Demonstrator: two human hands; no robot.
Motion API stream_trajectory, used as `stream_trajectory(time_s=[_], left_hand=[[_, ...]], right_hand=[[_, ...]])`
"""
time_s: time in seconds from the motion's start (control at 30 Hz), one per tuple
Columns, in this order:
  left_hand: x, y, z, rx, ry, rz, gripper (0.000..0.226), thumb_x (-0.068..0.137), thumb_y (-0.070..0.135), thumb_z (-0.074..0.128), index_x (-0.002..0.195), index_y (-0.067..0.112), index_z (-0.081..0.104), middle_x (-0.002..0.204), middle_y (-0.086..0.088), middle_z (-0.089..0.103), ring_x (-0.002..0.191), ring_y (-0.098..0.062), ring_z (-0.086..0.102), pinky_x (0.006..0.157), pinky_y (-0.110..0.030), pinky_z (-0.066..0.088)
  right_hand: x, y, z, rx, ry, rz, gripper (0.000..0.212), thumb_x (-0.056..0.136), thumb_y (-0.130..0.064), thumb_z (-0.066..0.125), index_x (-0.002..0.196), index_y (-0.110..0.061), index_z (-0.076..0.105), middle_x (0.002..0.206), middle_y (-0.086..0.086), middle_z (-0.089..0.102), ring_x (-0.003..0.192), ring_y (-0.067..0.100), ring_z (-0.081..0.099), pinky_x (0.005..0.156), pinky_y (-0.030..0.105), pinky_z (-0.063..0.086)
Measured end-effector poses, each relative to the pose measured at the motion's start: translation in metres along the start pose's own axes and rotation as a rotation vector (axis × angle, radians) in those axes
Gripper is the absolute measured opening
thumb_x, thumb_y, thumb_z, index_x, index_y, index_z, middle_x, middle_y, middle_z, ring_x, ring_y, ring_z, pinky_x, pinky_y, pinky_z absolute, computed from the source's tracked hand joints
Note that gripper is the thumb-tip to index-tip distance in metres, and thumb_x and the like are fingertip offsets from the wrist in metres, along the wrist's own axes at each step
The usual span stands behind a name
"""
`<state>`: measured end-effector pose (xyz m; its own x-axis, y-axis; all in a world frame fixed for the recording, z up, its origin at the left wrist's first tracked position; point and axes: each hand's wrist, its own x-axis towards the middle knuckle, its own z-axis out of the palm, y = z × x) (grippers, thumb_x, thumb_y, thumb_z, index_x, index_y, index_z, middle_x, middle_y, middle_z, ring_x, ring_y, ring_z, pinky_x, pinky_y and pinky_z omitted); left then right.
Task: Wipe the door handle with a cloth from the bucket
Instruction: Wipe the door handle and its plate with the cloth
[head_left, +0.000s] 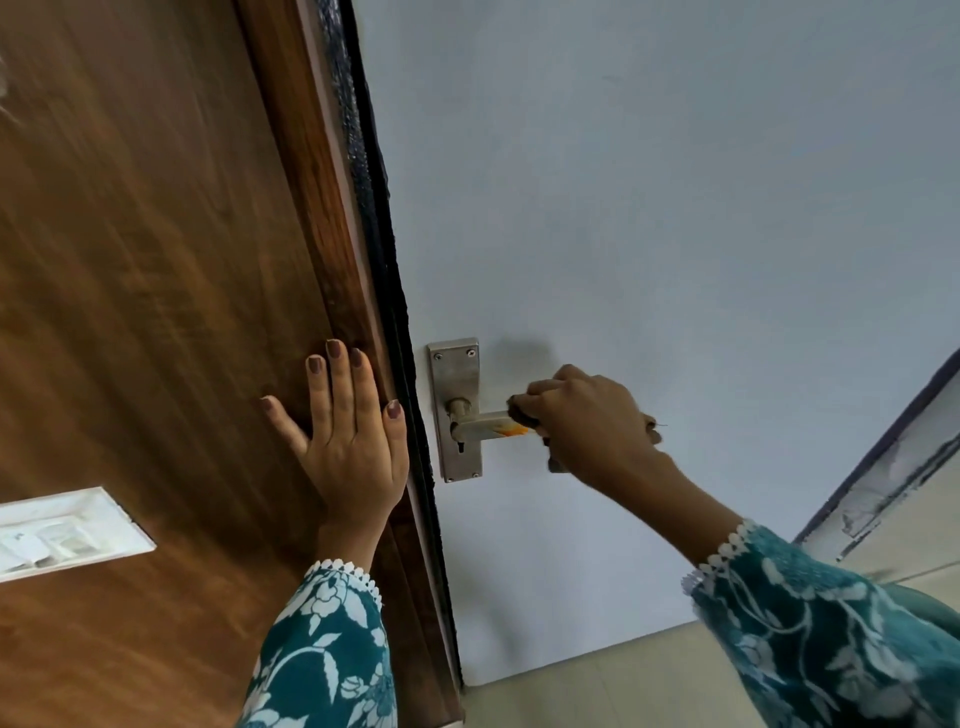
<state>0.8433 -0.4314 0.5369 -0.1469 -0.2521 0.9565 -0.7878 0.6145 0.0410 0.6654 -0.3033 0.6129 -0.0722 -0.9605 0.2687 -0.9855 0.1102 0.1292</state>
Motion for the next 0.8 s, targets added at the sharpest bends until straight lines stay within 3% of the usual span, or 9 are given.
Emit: stream_trajectory(time_s=[0.13, 0.33, 0.5, 0.63, 0.8], left_hand=[[0.000, 0.000, -0.004, -0.005, -0.019, 0.011, 0.056, 0.102, 0.032, 0.024, 0.152, 0.017, 0.004, 0.160, 0.008, -0.009, 0.148, -0.014, -0.001, 0.115, -0.049, -0.010], [0.000, 0.001, 0.000, 0.019, -0.005, 0.013, 0.056, 0.102, 0.030, 0.025, 0.151, 0.013, 0.007, 0.161, 0.004, -0.007, 0.148, -0.016, 0.000, 0.115, -0.050, -0.010], [0.000, 0.002, -0.001, 0.013, 0.017, 0.018, 0.056, 0.101, 0.028, 0.027, 0.151, 0.012, 0.007, 0.161, 0.001, -0.003, 0.148, -0.017, 0.001, 0.115, -0.050, -0.009], [-0.001, 0.001, -0.001, 0.013, 0.015, 0.024, 0.056, 0.101, 0.029, 0.026, 0.151, 0.013, 0.007, 0.161, 0.004, -0.007, 0.148, -0.017, 0.001, 0.115, -0.050, -0.010], [-0.002, 0.000, 0.001, 0.027, 0.022, 0.024, 0.056, 0.101, 0.029, 0.027, 0.151, 0.011, 0.009, 0.161, 0.003, -0.005, 0.148, -0.018, 0.002, 0.115, -0.051, -0.009]], right_hand=[[0.004, 0.001, 0.005, 0.012, 0.013, -0.039, 0.035, 0.080, -0.012, 0.063, 0.111, -0.028, 0.062, 0.101, -0.010, 0.065, 0.098, 0.017, 0.054, 0.060, 0.028, 0.031], [-0.018, 0.053, 0.018, 0.160, 0.049, 0.144, 0.033, 0.081, -0.013, 0.056, 0.105, -0.034, 0.065, 0.087, -0.015, 0.066, 0.092, 0.013, 0.052, 0.052, 0.023, 0.033], [-0.012, 0.044, 0.023, 0.165, 0.065, 0.070, 0.033, 0.077, -0.011, 0.061, 0.102, -0.031, 0.066, 0.086, -0.014, 0.066, 0.090, 0.014, 0.053, 0.047, 0.020, 0.025], [-0.017, 0.050, 0.034, 0.308, 0.111, 0.129, 0.043, 0.075, -0.003, 0.054, 0.104, -0.033, 0.066, 0.087, -0.016, 0.066, 0.089, 0.015, 0.053, 0.054, 0.027, 0.046], [-0.021, 0.053, 0.041, 0.441, 0.140, 0.191, 0.044, 0.080, -0.003, 0.055, 0.110, -0.033, 0.067, 0.094, -0.017, 0.068, 0.092, 0.013, 0.053, 0.065, 0.035, 0.050]])
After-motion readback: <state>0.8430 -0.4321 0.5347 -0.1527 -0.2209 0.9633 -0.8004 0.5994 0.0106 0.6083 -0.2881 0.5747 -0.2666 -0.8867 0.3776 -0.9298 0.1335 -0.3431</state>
